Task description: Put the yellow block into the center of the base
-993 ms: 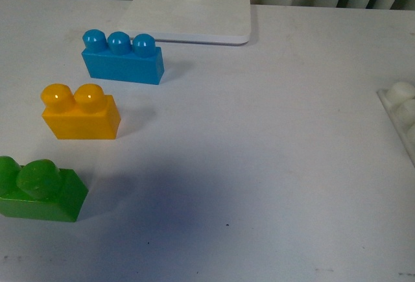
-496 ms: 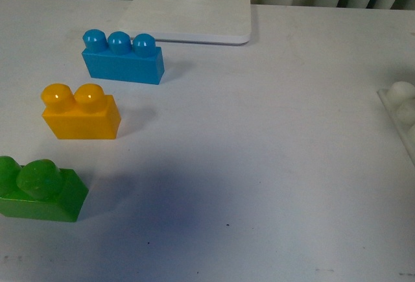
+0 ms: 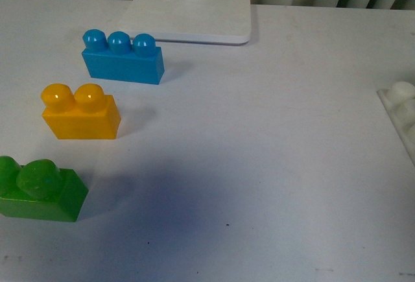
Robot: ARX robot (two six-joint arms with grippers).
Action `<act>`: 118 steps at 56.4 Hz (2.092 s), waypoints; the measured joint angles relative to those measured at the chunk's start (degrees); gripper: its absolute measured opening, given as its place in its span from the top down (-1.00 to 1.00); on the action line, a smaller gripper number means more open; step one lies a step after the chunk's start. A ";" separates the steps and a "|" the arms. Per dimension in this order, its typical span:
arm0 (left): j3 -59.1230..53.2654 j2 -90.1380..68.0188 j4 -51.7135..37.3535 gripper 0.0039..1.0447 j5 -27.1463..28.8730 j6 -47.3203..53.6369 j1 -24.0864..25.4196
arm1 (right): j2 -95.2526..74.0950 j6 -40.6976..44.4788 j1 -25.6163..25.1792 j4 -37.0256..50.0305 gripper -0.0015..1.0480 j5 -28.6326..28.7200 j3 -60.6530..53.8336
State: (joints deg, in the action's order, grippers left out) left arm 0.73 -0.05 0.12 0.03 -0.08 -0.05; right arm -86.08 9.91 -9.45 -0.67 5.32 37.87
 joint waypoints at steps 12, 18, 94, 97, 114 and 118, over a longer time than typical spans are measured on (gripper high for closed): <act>0.00 0.00 0.00 -0.88 -0.02 0.00 0.00 | -1.64 3.23 -0.59 0.39 -0.83 -0.74 0.00; 0.00 0.00 0.00 -0.88 -0.02 0.00 0.00 | -2.12 2.16 0.37 1.11 -0.83 -1.16 -0.15; 0.00 0.00 0.02 -0.88 0.00 0.00 0.00 | -14.32 -37.66 41.09 -0.68 -0.83 -14.25 12.63; 0.00 0.00 0.02 -0.88 0.00 0.00 0.00 | -13.79 -37.66 40.72 -0.66 -0.83 -13.97 12.61; 0.00 0.00 0.00 -0.88 -0.02 0.00 0.00 | 3.23 -34.40 35.12 2.82 -0.83 -8.83 7.54; 0.00 0.00 0.00 -0.88 0.00 0.00 0.00 | 10.05 -32.44 33.14 6.32 -0.83 -5.99 3.78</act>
State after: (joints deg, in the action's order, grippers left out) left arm 0.73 -0.05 0.12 0.03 -0.08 -0.05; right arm -76.03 -22.52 23.68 5.65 -0.67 41.65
